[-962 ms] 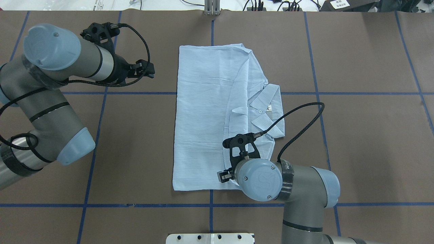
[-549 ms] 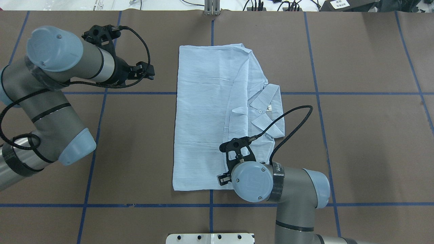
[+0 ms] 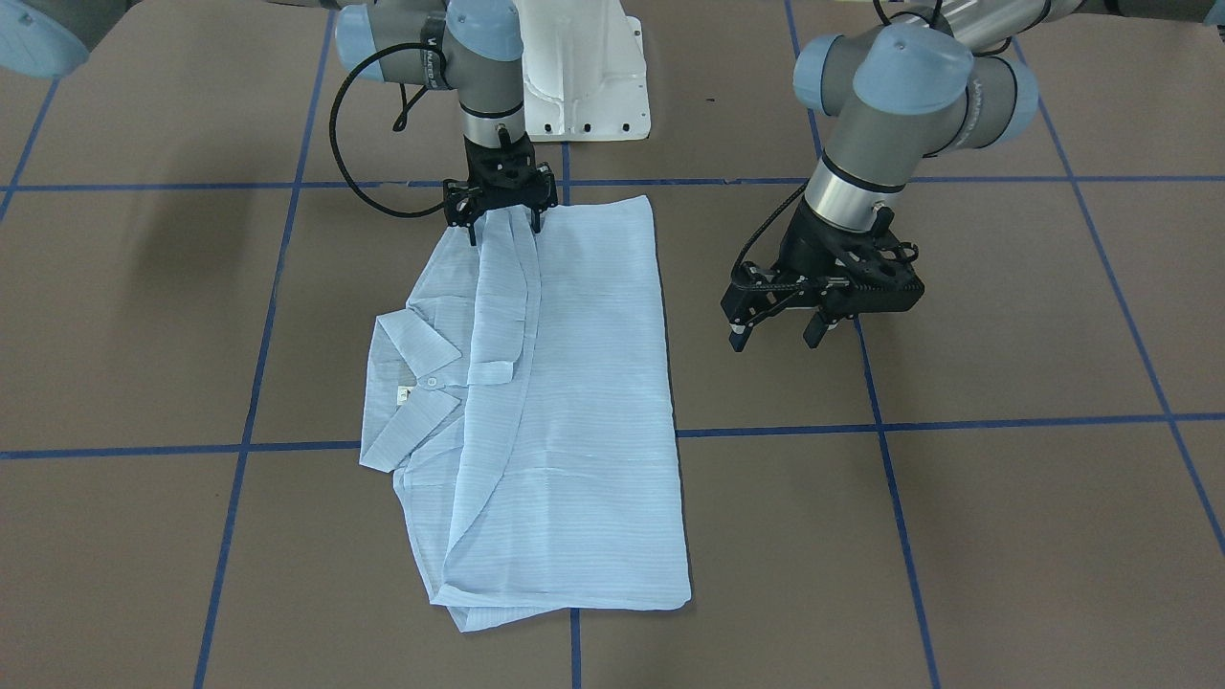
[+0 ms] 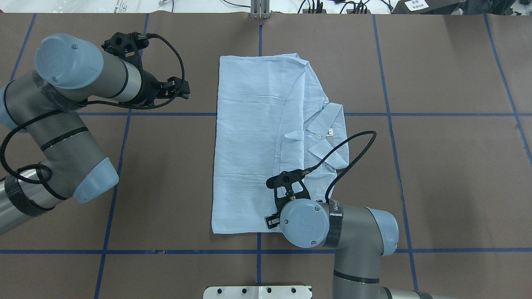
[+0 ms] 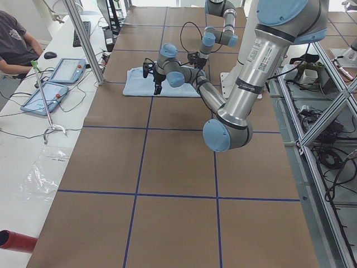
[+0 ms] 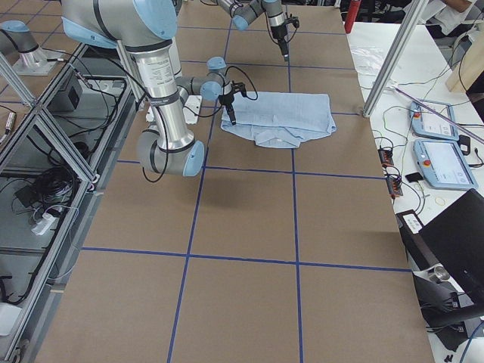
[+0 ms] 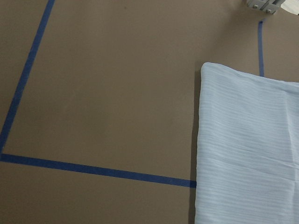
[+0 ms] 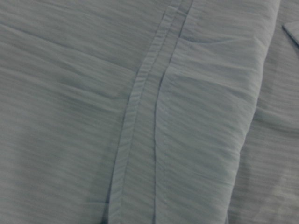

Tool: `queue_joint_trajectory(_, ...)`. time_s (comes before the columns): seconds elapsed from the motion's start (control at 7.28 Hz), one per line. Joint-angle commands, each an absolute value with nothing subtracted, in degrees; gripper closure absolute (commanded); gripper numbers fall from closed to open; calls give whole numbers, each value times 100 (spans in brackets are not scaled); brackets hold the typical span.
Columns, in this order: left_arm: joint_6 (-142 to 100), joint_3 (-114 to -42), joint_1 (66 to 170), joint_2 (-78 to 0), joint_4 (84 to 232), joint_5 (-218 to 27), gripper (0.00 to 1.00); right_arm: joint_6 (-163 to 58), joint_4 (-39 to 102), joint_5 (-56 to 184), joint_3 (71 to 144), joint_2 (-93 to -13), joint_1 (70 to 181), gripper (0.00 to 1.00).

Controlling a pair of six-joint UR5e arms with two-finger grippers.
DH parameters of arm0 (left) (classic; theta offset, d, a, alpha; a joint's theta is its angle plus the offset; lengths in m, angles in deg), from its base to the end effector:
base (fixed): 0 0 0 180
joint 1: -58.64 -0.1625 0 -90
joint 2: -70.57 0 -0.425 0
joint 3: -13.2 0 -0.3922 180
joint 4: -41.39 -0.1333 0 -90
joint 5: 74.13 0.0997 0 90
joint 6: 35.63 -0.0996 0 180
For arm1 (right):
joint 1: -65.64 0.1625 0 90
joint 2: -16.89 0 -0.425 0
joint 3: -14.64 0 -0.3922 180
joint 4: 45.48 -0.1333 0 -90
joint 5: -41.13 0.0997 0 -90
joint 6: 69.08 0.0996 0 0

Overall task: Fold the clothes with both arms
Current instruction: 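Move both grippers to the near corners of the folded shirt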

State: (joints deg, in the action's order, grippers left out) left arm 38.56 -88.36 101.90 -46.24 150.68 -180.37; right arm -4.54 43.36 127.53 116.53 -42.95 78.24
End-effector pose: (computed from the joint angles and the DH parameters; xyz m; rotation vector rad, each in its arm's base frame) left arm 0.3889 -0.5108 0.2653 0.2681 1.0003 -0.2932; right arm -0.5995 -0.2770 0.2715 0.3029 -0.6943 -0.1899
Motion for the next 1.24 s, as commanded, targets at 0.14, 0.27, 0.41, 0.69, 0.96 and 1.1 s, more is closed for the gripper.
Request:
queue_joint_trajectory(0.14, 3943, -8796, 10022, -4642, 15081, -18030, 0, -728, 4390, 12857, 12034, -4672, 8066, 0)
queue_joint_trajectory(0.27, 4022, -8796, 9961, -4676, 15081, -18030, 0, -825, 4478, 12928, 12385, -5023, 8128, 0)
queue_joint_trajectory(0.41, 4066, -8796, 9951, -4712, 15081, -18030, 0, -818, 4487, 12928, 12493, -5261, 8137, 0)
queue_joint_trajectory(0.69, 4066, -8787, 9890, -4712, 15081, -18030, 0, -809, 4487, 12919, 12738, -5919, 8155, 0)
queue_joint_trajectory(0.96, 4058, -8770, 9890, -4712, 15090, -18030, 0, -835, 4479, 12989, 13510, -6589, 8242, 0)
queue_joint_trajectory(1.1, 4040, -8700, 9890, -4703, 15203, -18030, 0, -844, 4487, 13164, 13514, -6451, 8400, 0)
